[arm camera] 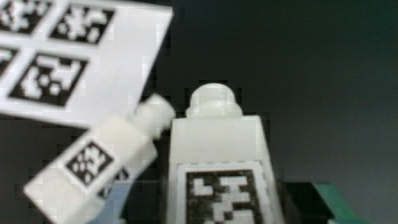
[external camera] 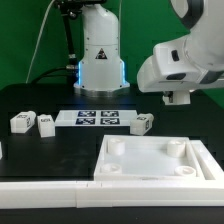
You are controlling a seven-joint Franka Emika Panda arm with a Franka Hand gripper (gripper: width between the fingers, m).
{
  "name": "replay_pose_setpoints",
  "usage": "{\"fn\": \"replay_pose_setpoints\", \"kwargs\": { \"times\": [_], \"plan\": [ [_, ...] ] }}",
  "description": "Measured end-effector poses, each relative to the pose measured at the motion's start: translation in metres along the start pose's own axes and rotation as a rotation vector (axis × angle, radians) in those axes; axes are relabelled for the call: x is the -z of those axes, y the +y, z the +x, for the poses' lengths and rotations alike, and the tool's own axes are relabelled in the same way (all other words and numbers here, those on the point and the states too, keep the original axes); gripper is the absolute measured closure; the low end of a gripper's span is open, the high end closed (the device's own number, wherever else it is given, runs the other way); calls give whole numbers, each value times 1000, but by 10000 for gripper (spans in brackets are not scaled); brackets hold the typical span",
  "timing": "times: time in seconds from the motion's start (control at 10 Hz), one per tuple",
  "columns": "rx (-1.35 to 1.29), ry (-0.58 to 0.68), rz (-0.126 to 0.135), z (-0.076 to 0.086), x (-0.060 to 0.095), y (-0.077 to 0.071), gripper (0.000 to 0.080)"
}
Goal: Assemble one leg
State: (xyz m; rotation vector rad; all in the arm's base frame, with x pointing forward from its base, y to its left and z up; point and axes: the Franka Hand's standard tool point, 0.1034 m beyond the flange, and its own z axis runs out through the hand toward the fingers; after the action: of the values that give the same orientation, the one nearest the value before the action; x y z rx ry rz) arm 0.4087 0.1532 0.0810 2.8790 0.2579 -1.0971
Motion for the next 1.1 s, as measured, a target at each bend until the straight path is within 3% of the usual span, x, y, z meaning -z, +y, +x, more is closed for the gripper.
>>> {"fn": "replay_pose_setpoints", "kwargs": {
  "times": [0.2, 0.3, 0.5, 0.6, 0.7, 0.9, 1.1],
  "plan": [
    [8, 162, 6, 5, 17, 1, 509],
    [18, 324, 16, 15, 27, 3, 509],
    [36, 531, 12, 10, 29, -5, 509],
    [36, 574, 14, 8, 26, -4, 509],
    [57, 667, 18, 15, 32, -3, 509],
    [106, 701, 3, 21, 42, 12, 509],
    [145, 743, -5, 39, 70, 24, 509]
  ]
}}
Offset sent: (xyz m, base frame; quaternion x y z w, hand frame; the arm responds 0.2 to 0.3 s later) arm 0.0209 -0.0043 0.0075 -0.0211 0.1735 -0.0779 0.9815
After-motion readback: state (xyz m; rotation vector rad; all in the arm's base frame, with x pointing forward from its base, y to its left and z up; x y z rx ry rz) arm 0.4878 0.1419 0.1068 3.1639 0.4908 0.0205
